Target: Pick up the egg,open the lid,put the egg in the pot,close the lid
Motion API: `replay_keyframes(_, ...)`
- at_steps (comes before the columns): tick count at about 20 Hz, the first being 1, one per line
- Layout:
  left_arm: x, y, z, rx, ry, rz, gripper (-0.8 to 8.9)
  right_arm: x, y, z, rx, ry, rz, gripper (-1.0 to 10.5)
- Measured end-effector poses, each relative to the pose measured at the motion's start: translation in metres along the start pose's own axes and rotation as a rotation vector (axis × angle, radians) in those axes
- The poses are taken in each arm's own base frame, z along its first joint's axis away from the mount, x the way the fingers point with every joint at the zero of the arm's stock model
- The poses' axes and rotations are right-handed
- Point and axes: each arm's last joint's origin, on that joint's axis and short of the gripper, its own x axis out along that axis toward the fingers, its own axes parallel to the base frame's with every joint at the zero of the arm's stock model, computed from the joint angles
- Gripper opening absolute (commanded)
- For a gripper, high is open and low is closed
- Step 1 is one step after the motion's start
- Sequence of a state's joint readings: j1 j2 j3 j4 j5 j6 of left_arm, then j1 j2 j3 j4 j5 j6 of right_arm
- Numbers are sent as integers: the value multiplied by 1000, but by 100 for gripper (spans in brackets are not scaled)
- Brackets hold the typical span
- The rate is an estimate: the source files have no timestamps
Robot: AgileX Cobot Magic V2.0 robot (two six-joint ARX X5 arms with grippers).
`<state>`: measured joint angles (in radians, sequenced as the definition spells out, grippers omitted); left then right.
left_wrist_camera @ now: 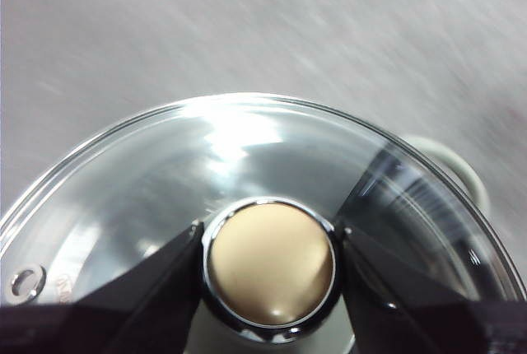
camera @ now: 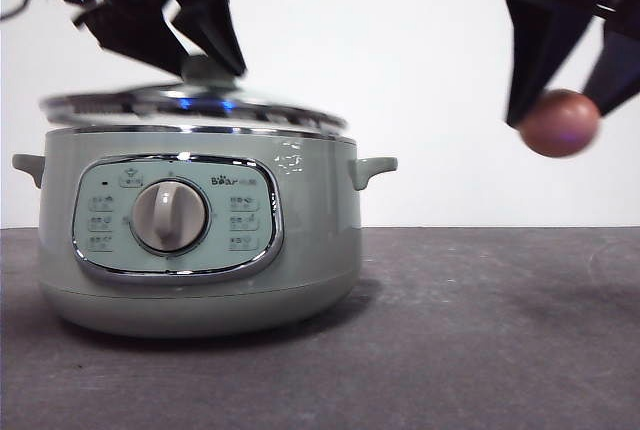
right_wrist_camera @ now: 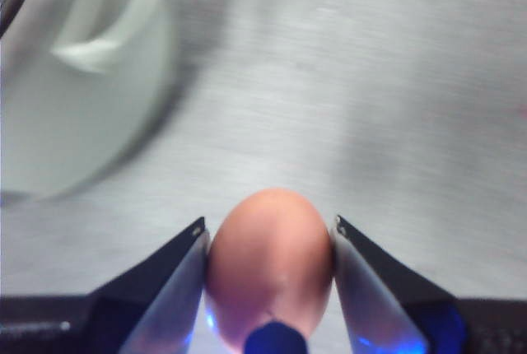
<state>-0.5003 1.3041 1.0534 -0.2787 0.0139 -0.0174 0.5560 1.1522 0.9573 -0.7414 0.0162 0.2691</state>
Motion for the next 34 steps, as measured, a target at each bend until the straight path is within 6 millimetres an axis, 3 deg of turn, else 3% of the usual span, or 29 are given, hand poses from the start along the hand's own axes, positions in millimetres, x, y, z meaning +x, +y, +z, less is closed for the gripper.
replay_keyframes(5,-82,1,41,26,-225,87,-9,-30,18,35,-28,-159,237,-13)
replay_keyframes(9,-143,1,48,42,-288,139,-9,-38,39,65,-81,-206,304,-13)
replay_keyframes(13,-191,2,42,40,-332,181,-9,-19,69,96,-163,-183,334,-13)
replay_keyframes(19,-244,4,17,31,-382,281,-9,28,110,141,-272,-88,332,-13)
replay_keyframes(22,-261,4,7,28,-403,282,-9,59,127,150,-327,-33,328,-13)
replay_keyframes(25,-271,4,2,25,-420,285,-9,98,143,146,-387,10,308,-13)
replay_keyframes(30,-267,4,2,30,-390,282,-9,152,156,129,-476,72,234,-13)
replay_keyframes(34,-267,4,0,32,-377,281,-9,174,158,120,-513,119,210,-13)
